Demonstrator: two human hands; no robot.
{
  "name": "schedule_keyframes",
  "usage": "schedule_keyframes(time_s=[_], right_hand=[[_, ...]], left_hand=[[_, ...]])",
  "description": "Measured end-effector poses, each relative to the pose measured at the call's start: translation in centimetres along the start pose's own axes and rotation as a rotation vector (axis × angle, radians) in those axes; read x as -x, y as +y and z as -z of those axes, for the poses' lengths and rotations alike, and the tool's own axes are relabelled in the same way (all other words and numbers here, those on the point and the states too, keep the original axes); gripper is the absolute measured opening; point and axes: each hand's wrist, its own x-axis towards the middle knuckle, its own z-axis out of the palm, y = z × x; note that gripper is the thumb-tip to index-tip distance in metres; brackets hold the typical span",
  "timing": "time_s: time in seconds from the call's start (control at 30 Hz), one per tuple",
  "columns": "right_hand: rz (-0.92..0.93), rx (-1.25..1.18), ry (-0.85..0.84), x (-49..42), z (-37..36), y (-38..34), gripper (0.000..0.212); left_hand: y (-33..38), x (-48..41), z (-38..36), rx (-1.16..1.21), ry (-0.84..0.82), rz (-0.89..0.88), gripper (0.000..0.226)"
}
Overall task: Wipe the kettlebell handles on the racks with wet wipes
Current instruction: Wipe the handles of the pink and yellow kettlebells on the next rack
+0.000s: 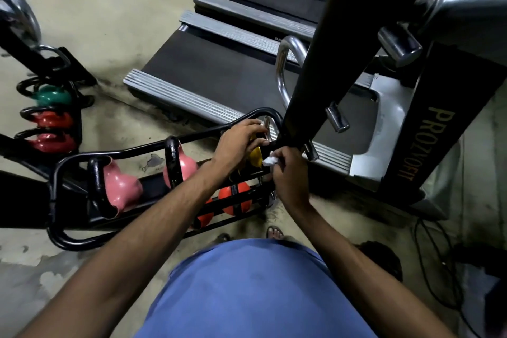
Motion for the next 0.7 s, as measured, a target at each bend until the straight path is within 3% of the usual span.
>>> schedule_keyframes(time_s=[0.13, 0.23, 0.37, 0.47, 0.6, 0.7], right_hand=[[0.796, 0.523, -0.06, 0.4, 0.2, 1.5, 0.012], [1.088, 0.793, -0.074, -1.3, 0.6, 1.5, 0.021], [1.171, 1.111, -0.204, -1.8, 0.7, 0.1, 0.024], [1.166, 1.209, -0.309, -1.5, 0.5, -1.2, 0.031], [1.133, 1.06, -0.31, -0.2, 1.0, -2.1, 0.025], [0.868, 0.83, -0.253, 1.3, 1.7, -1.8, 0.012]], left_hand=[[0.0, -0.1, 0.2, -0.029, -0.015, -0.019, 0.022], [0.5, 0.0, 0.6, -0.077, -0.01, -0.033, 0.022], [0.6, 0.0, 0.9, -0.109, -0.017, -0.008, 0.023], [0.7, 0.2, 0.7, -0.104, -0.03, 0.002, 0.028], [0.9, 0.4, 1.1, -0.129, -0.03, -0.023, 0.028], [0.5, 0.5, 0.8, -0.069, -0.033, -0.013, 0.031]])
